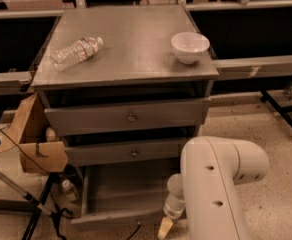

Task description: Open bottom drawer

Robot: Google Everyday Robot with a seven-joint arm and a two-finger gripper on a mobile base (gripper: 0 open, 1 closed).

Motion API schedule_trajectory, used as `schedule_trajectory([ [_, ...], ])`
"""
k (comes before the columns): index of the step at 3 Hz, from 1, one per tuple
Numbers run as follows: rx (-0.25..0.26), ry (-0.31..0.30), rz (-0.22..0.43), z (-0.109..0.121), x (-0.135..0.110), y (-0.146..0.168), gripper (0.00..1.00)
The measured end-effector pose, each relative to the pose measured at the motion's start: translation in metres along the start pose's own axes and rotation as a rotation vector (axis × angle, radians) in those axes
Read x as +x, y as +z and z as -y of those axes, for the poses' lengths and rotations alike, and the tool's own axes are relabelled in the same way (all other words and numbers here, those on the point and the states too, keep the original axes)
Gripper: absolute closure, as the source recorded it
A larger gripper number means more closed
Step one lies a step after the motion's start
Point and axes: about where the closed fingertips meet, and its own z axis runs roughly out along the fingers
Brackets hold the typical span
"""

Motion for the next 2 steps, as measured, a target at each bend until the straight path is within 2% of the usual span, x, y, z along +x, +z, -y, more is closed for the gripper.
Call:
schedule_trajectory([
  [2, 0.0, 0.0, 0.0, 0.0092, -0.0052, -0.0054, 0.64],
])
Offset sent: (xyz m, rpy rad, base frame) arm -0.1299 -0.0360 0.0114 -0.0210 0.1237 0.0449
